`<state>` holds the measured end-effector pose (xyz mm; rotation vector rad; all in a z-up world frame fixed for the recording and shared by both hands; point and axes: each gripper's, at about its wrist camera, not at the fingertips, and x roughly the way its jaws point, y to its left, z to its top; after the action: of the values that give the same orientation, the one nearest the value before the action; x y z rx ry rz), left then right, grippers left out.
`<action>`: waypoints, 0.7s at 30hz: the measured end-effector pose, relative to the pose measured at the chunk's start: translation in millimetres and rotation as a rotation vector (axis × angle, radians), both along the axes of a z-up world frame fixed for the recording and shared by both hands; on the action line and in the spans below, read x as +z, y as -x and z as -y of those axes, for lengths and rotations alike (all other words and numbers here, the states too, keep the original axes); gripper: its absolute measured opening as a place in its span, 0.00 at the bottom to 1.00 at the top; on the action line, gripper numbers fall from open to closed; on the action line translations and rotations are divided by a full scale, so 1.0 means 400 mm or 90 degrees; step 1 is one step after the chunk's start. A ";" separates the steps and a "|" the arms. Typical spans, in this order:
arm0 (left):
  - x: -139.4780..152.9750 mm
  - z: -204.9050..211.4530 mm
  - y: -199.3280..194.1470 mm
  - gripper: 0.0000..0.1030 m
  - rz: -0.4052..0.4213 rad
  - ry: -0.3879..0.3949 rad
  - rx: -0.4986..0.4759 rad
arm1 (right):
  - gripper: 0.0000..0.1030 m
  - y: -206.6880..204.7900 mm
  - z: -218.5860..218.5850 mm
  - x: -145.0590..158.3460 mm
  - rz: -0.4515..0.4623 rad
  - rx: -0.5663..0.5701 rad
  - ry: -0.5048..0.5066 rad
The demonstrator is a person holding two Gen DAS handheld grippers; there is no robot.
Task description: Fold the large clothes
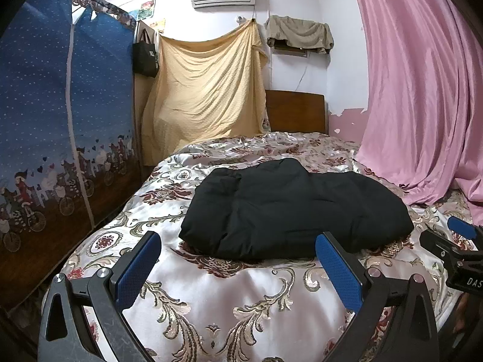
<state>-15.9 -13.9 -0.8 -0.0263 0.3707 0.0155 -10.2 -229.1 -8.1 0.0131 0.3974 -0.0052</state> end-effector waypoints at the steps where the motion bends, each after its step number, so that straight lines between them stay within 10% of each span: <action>1: 0.000 0.002 0.001 1.00 0.001 0.000 -0.002 | 0.98 -0.001 0.000 -0.001 0.000 0.000 0.000; 21: -0.019 0.022 0.009 1.00 -0.007 0.021 0.002 | 0.99 0.000 0.002 -0.015 -0.004 0.003 0.004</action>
<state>-19.6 -22.7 -8.2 -0.0603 0.3815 0.0132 -10.3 -229.9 -14.2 0.0065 0.4038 -0.0020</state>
